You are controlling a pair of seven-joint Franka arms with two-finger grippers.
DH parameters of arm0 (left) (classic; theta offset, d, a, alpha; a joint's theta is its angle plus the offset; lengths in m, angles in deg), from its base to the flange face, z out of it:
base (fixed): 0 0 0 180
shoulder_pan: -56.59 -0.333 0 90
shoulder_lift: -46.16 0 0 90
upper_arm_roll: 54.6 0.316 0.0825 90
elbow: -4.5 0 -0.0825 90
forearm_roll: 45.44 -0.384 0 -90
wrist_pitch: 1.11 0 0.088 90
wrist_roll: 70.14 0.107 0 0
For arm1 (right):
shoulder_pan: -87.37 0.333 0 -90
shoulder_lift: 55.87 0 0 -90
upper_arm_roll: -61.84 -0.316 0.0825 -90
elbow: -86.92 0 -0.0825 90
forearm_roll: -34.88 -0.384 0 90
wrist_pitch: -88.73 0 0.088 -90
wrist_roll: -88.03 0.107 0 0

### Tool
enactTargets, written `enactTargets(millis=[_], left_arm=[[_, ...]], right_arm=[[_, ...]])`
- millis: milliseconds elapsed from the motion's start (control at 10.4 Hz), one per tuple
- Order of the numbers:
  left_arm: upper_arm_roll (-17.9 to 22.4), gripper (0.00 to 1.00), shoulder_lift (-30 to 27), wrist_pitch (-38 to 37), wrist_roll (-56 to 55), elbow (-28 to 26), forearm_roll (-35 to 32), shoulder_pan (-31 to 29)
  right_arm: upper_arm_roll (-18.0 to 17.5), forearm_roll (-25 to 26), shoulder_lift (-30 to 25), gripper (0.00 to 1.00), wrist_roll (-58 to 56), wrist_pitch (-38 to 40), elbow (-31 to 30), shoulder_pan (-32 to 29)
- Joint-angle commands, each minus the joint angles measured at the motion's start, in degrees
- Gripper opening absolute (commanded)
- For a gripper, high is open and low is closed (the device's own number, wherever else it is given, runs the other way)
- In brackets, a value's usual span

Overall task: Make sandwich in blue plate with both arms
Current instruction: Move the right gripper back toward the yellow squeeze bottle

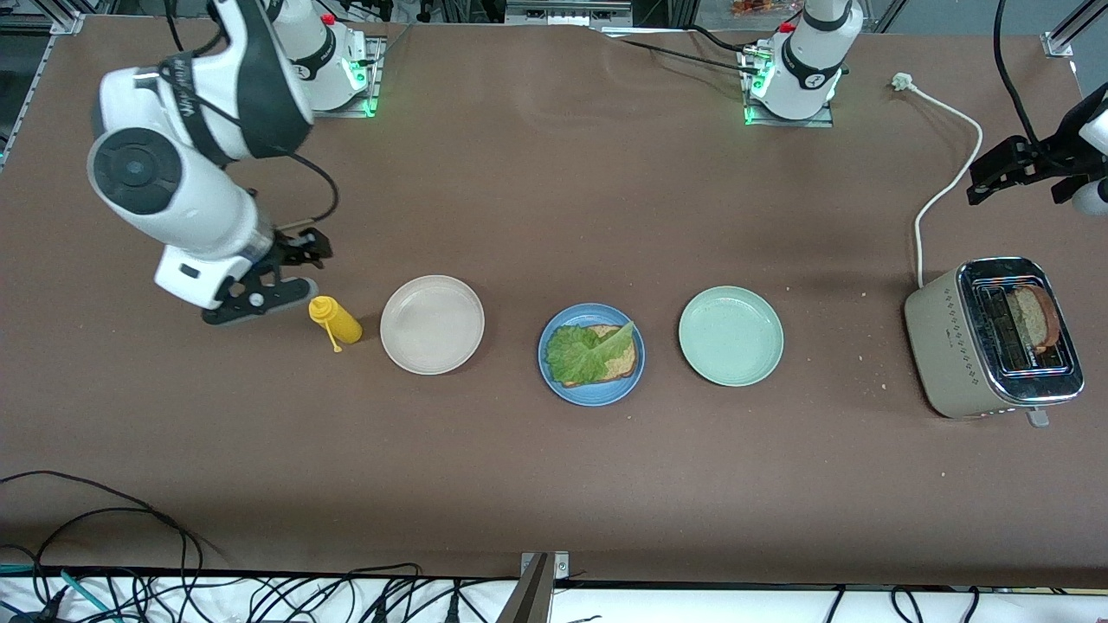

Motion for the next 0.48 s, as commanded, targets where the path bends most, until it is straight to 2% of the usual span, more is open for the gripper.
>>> enactTargets(millis=[0,191,383], left_arm=[[-0.3,1.00,-0.2,-0.6,-0.5,0.4,-2.1,0.3],[-0.4,1.00,-0.2,-0.6,-0.5,0.4,-2.0,0.4],[-0.5,1.00,-0.2,-0.6,-0.5,0.4,-2.0,0.4]], right_arm=[[7.3,-0.8,-8.0,0.95,-13.8,-9.0,-17.1,0.3],[12.2,-8.1,-7.2,0.95,-26.4,-12.8,-21.0,0.3],[13.6,-12.9,-4.5,0.95,-37.6,-18.1,-21.9,0.0]])
